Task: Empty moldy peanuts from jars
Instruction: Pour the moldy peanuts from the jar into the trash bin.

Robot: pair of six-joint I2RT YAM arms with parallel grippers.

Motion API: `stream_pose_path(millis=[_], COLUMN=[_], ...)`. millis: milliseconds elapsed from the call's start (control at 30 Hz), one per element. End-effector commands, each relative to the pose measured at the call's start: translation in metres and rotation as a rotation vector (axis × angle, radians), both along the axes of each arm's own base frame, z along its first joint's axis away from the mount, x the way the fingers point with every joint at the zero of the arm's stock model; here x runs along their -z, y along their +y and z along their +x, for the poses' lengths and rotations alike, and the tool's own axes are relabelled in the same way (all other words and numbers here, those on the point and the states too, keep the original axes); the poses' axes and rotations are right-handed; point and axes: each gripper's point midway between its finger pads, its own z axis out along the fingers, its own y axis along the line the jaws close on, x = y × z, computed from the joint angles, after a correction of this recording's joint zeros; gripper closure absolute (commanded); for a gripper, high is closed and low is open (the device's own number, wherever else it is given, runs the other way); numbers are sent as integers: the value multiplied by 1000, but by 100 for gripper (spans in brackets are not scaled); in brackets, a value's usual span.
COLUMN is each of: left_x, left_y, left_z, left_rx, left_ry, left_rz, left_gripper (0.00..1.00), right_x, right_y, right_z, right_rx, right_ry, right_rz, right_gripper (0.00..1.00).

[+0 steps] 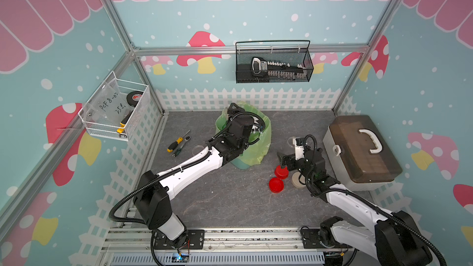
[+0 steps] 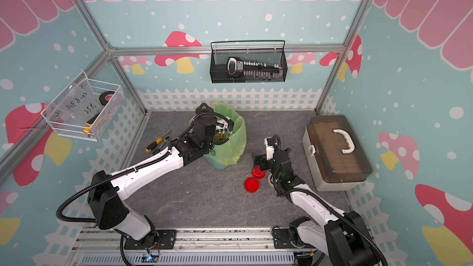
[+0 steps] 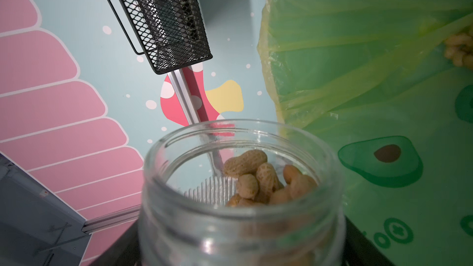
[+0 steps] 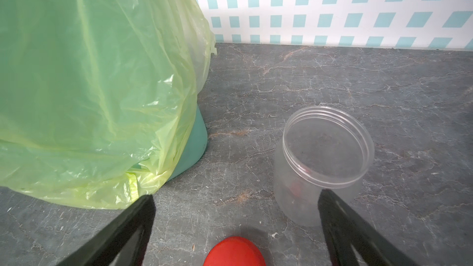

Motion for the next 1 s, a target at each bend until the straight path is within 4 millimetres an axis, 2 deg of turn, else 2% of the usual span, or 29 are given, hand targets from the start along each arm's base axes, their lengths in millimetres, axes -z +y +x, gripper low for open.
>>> stream_pose_path(millis=[0,300,367,533,700,900,967], left_x=[-27,-35,-31,-9,-14,-2,-6], left_y=[11,15,15,13,8,6,5], left_z=[-10,-15,-15,-14,-12,-12,-12], left_rx=[-5,20,23,38,43,49,48], left_ry=[-53,-35,-30,10,1,22,15], left_rz=[42,116,121,155,149,170,168], left_gripper=[73,76,76,76,76,76,76], right_x=[-7,-8,-7,-7,-7,-7,-7], right_y=[-3,-5,-5,-5,-5,-5,-5], right_z=[0,-1,-2,-2,-2,-2,-2], right_rx=[12,17,19,20,18,18,19], right_ry=[-34,-44,-42,-42,-41,-43,-41], right_rz=[16,23,22,24,23,25,23], right_gripper=[2,2,2,2,2,1,1])
